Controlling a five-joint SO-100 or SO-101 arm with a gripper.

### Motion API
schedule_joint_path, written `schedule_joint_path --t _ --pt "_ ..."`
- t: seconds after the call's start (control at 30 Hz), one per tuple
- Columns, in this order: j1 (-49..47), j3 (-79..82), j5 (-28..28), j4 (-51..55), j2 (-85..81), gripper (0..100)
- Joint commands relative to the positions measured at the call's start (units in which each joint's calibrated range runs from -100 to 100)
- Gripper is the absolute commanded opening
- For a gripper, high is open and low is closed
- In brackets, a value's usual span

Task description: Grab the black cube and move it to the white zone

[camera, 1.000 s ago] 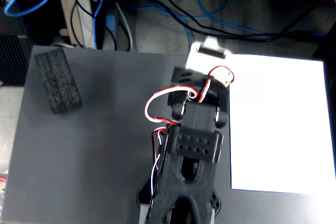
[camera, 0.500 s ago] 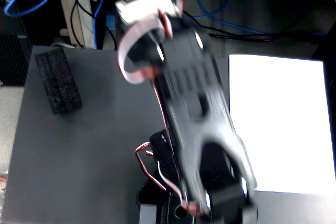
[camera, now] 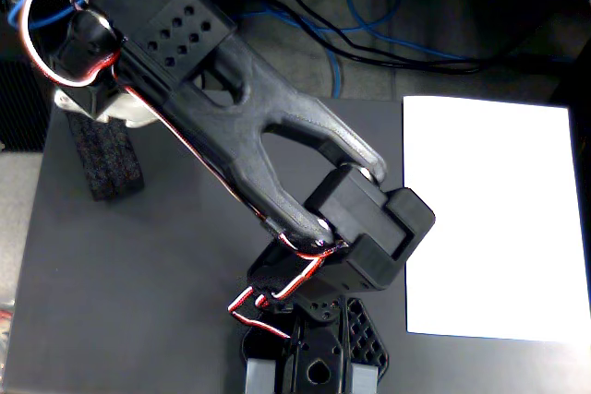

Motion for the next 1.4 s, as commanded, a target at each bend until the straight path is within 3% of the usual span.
schedule_joint_path --t 0.0,0.13,0.23,0.33,0.43,0.6,0.7,0.8,0.93,1.17,1.27,1.37 --pt "-0.4 -3.4 6.1 3.5 -0.1 6" --pt "-0.1 -3.3 12.2 5.3 -0.1 8" --pt "0.4 -3.3 13.6 6.2 -0.1 21" --pt "0.4 -3.3 14.4 5.6 -0.1 25" --pt "5.1 -3.3 19.4 5.5 0.0 31" --pt "9.5 -3.2 22.5 5.0 6.3 33" --pt "9.5 -3.4 22.4 -4.8 24.5 33" --pt "9.4 -7.1 22.3 -6.6 35.6 33" --pt "9.3 -20.0 22.2 2.8 35.6 33" --pt "7.4 -21.8 21.8 3.8 35.7 33" --pt "-0.8 -26.3 16.4 4.3 35.6 33" --pt "-1.8 -33.8 15.1 9.2 35.6 32"
